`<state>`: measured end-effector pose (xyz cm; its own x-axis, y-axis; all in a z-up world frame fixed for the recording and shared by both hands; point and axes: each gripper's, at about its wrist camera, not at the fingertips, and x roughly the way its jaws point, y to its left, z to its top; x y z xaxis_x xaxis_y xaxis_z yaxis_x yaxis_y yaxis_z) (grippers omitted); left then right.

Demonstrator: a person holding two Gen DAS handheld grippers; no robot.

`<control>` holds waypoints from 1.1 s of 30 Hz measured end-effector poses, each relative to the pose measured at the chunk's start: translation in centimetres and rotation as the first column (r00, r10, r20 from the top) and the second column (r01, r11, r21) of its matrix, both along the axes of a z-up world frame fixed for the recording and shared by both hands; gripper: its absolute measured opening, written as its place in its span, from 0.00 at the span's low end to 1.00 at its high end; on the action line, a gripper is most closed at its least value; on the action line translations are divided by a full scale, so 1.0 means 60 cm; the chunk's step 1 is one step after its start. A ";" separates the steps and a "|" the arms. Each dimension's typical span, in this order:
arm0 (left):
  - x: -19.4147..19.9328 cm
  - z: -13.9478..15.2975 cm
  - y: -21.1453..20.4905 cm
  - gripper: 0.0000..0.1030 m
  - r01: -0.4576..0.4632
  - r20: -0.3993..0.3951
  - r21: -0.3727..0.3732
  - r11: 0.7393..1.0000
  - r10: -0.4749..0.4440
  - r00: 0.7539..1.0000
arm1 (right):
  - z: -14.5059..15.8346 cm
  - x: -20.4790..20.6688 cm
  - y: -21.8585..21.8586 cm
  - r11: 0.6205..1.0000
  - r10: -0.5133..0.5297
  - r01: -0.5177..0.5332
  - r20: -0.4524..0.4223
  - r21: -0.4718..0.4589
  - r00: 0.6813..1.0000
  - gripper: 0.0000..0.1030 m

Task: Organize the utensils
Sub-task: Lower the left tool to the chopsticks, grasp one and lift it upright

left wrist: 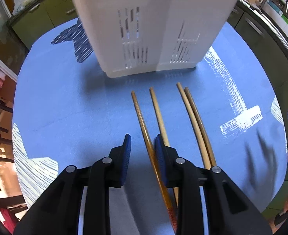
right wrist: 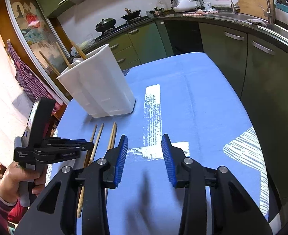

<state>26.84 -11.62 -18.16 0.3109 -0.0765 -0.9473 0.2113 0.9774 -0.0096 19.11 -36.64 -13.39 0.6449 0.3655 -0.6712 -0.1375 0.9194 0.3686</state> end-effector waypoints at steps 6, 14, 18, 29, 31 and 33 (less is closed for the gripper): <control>0.002 0.000 -0.008 0.07 0.011 0.004 -0.019 1.000 -0.011 1.000 | -0.006 0.003 0.004 1.000 0.001 -0.001 -0.012 -0.014 1.000 0.38; -0.035 0.066 0.041 0.06 0.007 0.146 -0.086 0.996 0.006 0.989 | -0.030 0.035 0.046 0.994 0.089 -0.095 -0.104 -0.061 0.991 0.52; -0.083 0.120 0.061 0.06 0.020 0.283 -0.109 0.994 0.012 0.959 | -0.049 0.057 0.088 0.986 0.121 -0.135 -0.142 -0.095 0.982 0.52; -0.182 0.205 0.100 0.06 0.075 0.503 -0.117 0.990 -0.006 0.864 | -0.085 0.133 0.185 0.956 0.213 -0.257 -0.274 -0.138 0.938 0.13; -0.183 0.206 0.104 0.06 0.077 0.515 -0.114 0.991 -0.007 0.857 | -0.087 0.141 0.196 0.954 0.209 -0.259 -0.283 -0.153 0.936 0.13; -0.183 0.207 0.108 0.06 0.078 0.520 -0.113 0.991 -0.007 0.854 | -0.089 0.145 0.203 0.951 0.204 -0.260 -0.292 -0.166 0.934 0.13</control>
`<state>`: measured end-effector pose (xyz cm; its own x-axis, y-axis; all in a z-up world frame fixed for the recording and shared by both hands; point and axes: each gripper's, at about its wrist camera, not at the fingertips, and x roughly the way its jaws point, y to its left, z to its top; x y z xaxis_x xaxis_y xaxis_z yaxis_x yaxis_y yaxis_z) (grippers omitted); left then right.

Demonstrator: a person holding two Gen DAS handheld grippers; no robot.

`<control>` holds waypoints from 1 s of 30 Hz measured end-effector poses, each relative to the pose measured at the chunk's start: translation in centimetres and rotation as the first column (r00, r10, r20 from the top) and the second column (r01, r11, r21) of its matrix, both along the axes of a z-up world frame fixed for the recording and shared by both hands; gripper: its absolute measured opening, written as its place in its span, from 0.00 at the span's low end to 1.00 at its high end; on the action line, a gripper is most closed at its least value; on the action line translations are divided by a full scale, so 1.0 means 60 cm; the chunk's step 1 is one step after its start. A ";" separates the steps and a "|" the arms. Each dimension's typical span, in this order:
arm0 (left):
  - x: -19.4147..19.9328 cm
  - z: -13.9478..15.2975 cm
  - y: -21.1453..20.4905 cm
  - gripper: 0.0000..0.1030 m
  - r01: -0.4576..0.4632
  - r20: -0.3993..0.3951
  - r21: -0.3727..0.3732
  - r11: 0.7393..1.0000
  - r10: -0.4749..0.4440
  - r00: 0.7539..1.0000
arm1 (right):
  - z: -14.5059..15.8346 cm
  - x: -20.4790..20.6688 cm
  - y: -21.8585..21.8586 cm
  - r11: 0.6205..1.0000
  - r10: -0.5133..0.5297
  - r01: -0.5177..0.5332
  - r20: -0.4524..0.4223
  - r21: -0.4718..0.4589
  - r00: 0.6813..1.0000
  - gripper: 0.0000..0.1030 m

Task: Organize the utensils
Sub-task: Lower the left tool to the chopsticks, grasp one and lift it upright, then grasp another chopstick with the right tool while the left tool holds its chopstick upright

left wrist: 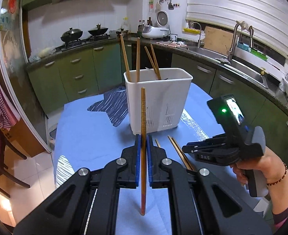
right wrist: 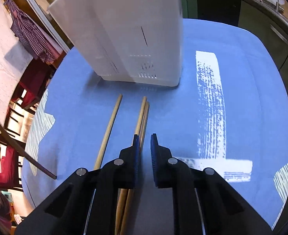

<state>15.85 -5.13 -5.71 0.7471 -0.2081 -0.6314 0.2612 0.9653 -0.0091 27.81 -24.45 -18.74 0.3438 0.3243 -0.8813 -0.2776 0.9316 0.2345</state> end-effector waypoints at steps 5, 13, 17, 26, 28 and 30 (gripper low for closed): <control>-0.007 0.002 0.010 0.06 0.001 0.007 -0.007 1.000 -0.001 1.000 | -0.009 0.001 0.017 0.999 0.004 -0.004 -0.009 -0.052 1.000 0.13; -0.007 -0.001 0.013 0.06 0.004 0.006 -0.007 1.000 -0.004 1.000 | -0.015 0.003 0.060 0.984 0.030 -0.028 0.013 -0.175 0.999 0.13; -0.008 -0.008 0.012 0.06 0.013 -0.005 -0.009 1.000 -0.013 1.000 | -0.013 0.011 0.062 0.984 0.024 -0.021 0.015 -0.177 1.000 0.08; -0.009 -0.010 0.021 0.06 0.012 -0.014 -0.010 1.000 -0.012 1.000 | 0.040 -0.015 0.023 0.998 -0.010 0.016 0.094 -0.068 0.995 0.06; -0.009 -0.010 0.021 0.06 0.011 -0.012 -0.012 1.000 -0.012 1.000 | 0.070 -0.033 0.010 0.999 -0.021 0.025 0.138 -0.031 0.990 0.06; -0.009 -0.009 0.021 0.06 0.011 -0.011 -0.012 1.000 -0.011 1.000 | 0.105 -0.058 -0.005 1.000 -0.031 0.031 0.196 0.005 0.980 0.06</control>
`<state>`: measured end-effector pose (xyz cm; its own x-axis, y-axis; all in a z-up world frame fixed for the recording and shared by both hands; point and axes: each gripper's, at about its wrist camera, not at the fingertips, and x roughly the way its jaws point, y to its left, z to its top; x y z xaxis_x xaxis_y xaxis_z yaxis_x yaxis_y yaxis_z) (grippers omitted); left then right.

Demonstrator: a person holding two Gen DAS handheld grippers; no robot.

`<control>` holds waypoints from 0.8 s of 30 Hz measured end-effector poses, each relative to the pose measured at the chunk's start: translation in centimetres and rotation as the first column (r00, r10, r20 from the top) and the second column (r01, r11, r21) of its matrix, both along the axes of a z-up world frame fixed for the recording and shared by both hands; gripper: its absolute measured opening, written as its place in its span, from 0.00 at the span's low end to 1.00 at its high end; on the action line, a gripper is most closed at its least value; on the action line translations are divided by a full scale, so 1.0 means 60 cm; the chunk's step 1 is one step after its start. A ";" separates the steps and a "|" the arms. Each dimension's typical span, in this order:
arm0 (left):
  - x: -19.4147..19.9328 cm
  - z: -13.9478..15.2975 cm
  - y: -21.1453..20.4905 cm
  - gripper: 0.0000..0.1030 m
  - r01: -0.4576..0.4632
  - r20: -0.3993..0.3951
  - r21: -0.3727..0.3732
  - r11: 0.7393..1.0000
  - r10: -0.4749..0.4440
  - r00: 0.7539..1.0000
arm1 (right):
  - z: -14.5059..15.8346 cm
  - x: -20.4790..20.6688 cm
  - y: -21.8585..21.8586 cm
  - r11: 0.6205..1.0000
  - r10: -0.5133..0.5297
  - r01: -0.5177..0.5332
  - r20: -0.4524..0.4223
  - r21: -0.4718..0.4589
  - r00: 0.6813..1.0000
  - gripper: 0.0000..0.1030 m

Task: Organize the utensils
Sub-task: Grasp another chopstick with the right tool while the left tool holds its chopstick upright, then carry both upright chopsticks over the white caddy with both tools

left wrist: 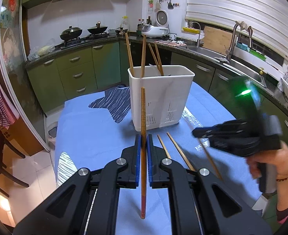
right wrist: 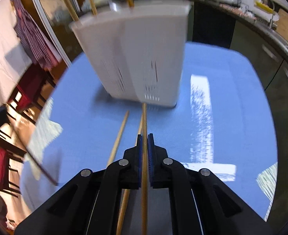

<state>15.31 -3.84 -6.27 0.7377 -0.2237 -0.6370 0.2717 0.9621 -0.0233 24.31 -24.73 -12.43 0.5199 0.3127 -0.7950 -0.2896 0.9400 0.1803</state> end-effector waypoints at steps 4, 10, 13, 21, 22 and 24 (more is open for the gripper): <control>-0.002 0.004 0.003 0.06 0.001 0.003 0.001 1.000 -0.001 1.000 | 0.050 -0.055 -0.029 0.999 -0.007 0.003 0.092 0.042 0.996 0.06; -0.010 0.009 0.000 0.06 0.005 0.009 0.008 1.000 -0.005 1.000 | 0.092 -0.136 -0.059 0.996 -0.021 0.005 0.196 0.084 0.980 0.06; -0.014 0.012 -0.001 0.06 0.008 0.011 0.012 1.000 -0.008 1.000 | 0.102 -0.165 -0.068 0.996 -0.029 0.008 0.227 0.091 0.973 0.06; -0.021 0.025 -0.006 0.06 0.016 0.023 0.018 1.000 -0.016 1.000 | 0.112 -0.182 -0.075 0.993 -0.035 0.007 0.245 0.114 0.969 0.06; -0.022 0.027 -0.007 0.06 0.017 0.025 0.018 1.000 -0.017 1.000 | 0.115 -0.186 -0.075 0.993 -0.034 0.005 0.249 0.117 0.968 0.06; -0.023 0.031 -0.009 0.06 0.019 0.030 0.019 1.000 -0.019 0.999 | 0.125 -0.192 -0.075 0.992 -0.029 -0.004 0.261 0.123 0.965 0.06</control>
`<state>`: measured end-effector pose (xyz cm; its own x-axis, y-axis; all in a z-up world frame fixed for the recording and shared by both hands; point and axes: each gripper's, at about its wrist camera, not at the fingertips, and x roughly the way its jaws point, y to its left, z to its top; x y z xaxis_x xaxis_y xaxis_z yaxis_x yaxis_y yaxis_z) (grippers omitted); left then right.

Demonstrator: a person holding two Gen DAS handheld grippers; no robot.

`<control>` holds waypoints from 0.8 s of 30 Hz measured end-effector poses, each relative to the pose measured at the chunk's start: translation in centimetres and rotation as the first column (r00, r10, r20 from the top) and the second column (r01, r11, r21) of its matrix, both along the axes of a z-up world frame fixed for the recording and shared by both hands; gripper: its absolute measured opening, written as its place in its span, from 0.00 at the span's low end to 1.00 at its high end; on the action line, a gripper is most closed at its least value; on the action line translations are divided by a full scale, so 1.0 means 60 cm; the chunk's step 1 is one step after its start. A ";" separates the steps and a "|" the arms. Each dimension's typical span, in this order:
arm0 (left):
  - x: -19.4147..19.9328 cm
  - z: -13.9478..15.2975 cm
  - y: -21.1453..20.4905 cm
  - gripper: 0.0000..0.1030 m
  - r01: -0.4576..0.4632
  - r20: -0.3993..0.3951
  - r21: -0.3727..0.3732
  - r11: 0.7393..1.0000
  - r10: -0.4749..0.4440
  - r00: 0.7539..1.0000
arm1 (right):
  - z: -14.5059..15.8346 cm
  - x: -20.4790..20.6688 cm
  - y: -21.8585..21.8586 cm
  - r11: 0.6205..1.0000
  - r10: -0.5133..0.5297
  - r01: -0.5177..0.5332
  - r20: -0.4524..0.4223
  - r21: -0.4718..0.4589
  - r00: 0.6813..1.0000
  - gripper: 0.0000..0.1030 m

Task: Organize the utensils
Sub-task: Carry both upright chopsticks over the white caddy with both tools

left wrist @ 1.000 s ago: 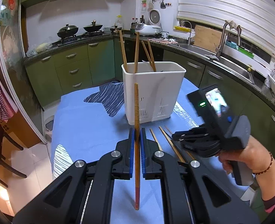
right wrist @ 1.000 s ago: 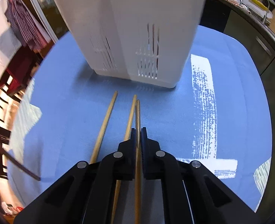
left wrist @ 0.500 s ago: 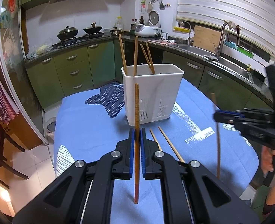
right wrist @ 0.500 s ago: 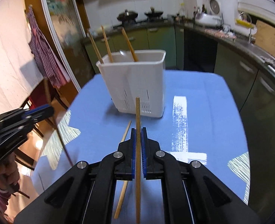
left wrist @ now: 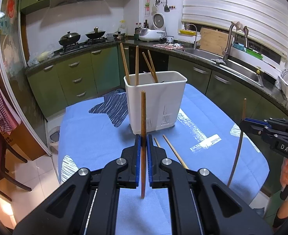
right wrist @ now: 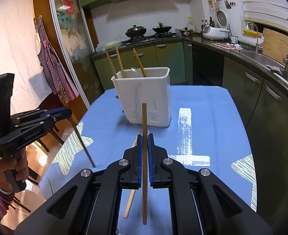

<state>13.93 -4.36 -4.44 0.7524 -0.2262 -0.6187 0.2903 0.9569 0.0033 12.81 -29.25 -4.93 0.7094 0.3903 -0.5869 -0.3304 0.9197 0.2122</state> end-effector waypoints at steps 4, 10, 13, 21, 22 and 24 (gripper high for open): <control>0.000 0.011 -0.004 0.06 0.010 0.010 -0.003 1.000 -0.010 1.000 | 0.013 0.000 -0.001 1.000 0.001 -0.001 0.019 0.008 1.000 0.06; 0.015 0.051 -0.015 0.06 0.042 0.026 -0.020 0.999 -0.041 0.999 | 0.051 0.010 -0.001 1.000 -0.006 0.005 0.063 0.012 0.998 0.06; 0.024 0.084 -0.026 0.06 0.060 0.053 -0.023 0.998 -0.058 0.997 | 0.077 0.015 -0.001 1.000 -0.004 0.003 0.089 0.012 0.996 0.06; 0.060 0.201 -0.053 0.06 0.074 0.184 -0.049 0.996 -0.064 0.981 | 0.112 0.019 -0.004 1.000 0.005 -0.005 0.125 -0.001 0.992 0.06; 0.064 0.213 -0.056 0.06 0.073 0.199 -0.051 0.996 -0.061 0.978 | 0.112 0.020 -0.006 1.000 0.004 -0.004 0.124 -0.001 0.992 0.06; 0.073 0.239 -0.061 0.06 0.070 0.240 -0.062 0.996 -0.053 0.969 | 0.109 0.020 -0.011 1.000 -0.001 0.001 0.121 0.001 0.993 0.06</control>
